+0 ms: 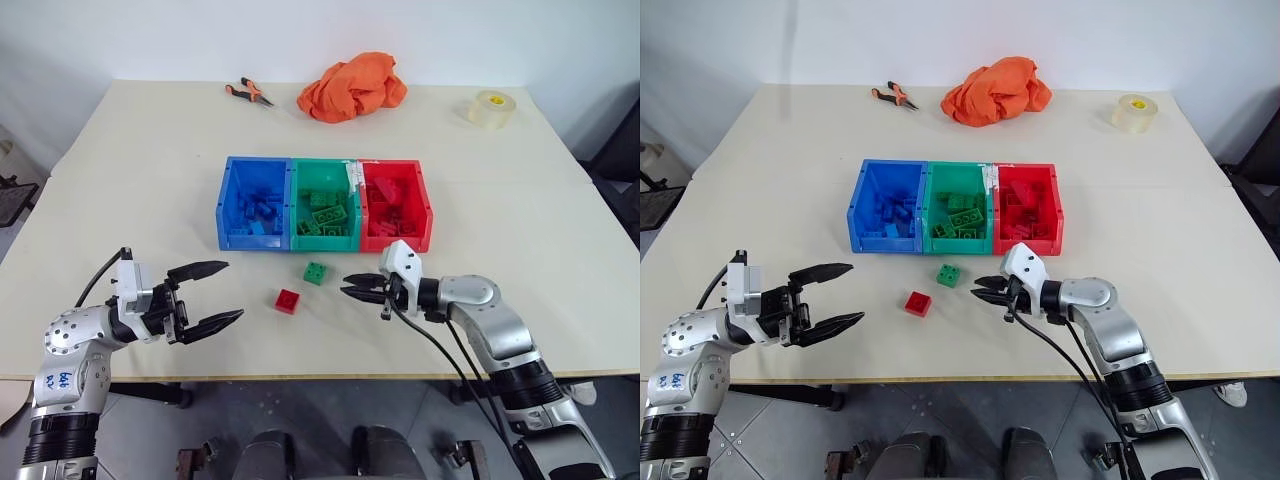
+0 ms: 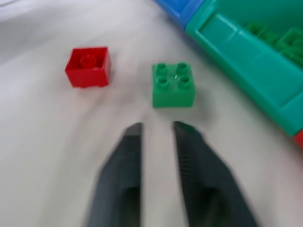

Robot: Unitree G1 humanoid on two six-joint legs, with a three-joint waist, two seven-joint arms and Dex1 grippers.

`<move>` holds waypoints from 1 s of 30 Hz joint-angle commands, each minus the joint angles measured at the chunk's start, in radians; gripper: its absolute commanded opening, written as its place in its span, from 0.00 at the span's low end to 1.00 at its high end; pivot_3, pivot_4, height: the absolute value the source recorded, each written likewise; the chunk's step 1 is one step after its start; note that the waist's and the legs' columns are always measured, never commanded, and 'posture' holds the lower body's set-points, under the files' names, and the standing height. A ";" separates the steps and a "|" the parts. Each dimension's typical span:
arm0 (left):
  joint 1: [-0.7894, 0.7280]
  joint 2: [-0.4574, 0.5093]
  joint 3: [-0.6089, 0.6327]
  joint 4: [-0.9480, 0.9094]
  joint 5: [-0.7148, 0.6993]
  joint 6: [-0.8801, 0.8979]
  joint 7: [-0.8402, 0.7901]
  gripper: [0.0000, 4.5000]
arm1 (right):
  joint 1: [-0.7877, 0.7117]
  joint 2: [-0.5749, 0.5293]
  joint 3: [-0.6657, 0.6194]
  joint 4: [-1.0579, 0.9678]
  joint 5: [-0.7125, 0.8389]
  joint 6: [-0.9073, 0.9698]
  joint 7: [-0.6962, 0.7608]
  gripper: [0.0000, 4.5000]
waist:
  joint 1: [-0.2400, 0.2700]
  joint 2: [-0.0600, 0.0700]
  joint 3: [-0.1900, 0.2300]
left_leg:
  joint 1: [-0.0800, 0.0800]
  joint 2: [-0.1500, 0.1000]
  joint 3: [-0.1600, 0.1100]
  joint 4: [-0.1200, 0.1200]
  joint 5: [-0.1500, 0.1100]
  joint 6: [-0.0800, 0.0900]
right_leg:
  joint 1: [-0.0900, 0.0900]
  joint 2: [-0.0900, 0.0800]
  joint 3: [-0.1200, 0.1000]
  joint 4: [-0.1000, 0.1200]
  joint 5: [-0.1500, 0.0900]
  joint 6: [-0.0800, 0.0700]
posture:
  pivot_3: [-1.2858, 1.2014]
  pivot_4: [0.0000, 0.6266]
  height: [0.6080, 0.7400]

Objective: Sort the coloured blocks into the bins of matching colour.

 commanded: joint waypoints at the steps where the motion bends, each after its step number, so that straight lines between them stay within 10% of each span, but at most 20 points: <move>1: -0.002 -0.001 0.013 -0.011 -0.009 -0.016 -0.006 1.00 | 0.002 -0.021 -0.023 -0.039 0.021 0.004 0.003 0.51 | 0.000 0.000 0.000 | 0.000 0.000 0.000 0.000 0.000 0.000 | 0.000 0.000 0.000 0.000 0.000 0.000 | 0.52 0.24 1.00; 8: -0.005 -0.001 0.011 -0.005 -0.008 -0.017 -0.006 1.00 | 0.013 -0.071 -0.048 -0.037 0.032 -0.012 0.024 0.99 | 0.001 0.000 0.000 | 0.000 0.000 0.000 0.000 0.000 0.000 | 0.000 0.000 0.000 0.000 0.000 0.000 | 0.52 0.24 1.00; 18: -0.001 -0.047 -0.071 -0.244 0.060 0.081 0.222 1.00 | 0.108 -0.243 -0.155 -0.072 0.156 -0.117 0.259 0.99 | 0.018 0.000 0.000 | 0.000 0.000 0.000 0.000 0.000 0.001 | 0.002 0.000 0.000 -0.004 0.000 0.000 | 0.52 0.24 1.00; 30: -0.054 -0.152 -0.275 -0.550 0.182 0.614 0.741 1.00 | 0.068 -0.372 -0.298 0.109 0.294 -0.188 0.515 0.99 | 0.030 0.000 0.000 | 0.001 0.000 -0.002 0.002 -0.001 0.001 | 0.011 0.000 0.000 -0.014 0.000 0.000 | 0.52 0.24 1.00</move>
